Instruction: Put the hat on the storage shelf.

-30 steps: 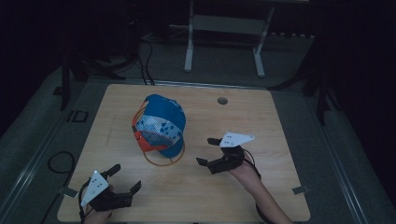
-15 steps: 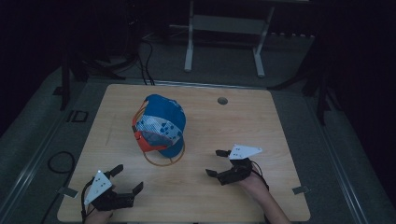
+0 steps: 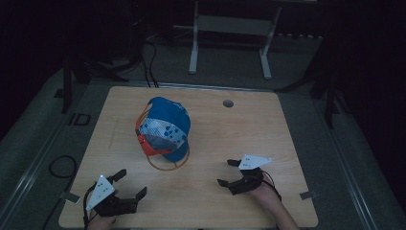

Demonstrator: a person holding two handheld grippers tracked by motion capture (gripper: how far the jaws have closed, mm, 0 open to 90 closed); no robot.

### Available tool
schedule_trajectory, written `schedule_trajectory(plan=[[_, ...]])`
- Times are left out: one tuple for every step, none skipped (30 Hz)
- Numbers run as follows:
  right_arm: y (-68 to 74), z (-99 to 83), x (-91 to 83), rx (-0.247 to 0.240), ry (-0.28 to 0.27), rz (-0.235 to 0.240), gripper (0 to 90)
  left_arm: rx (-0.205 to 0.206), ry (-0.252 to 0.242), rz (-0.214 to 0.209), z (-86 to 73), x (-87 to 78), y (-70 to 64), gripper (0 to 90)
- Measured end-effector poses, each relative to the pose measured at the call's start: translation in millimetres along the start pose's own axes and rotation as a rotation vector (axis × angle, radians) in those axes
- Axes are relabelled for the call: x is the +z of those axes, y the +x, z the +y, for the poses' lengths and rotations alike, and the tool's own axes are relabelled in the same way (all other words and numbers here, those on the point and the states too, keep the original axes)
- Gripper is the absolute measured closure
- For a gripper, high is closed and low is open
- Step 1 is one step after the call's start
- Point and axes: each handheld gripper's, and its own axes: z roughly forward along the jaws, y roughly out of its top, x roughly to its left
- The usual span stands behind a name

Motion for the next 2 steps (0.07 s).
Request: schedule_trajectory(plan=[[-0.2,-0.4,-0.3,-0.001,-0.002,-0.001,14.4,-0.003,-0.003,-0.002,-0.1,0.1,0.0,2.1],[-0.1,-0.3,-0.2,-0.002,-0.002,-0.003,14.4,-0.002,-0.001,-0.002,0.0,0.1,-0.1,2.1]])
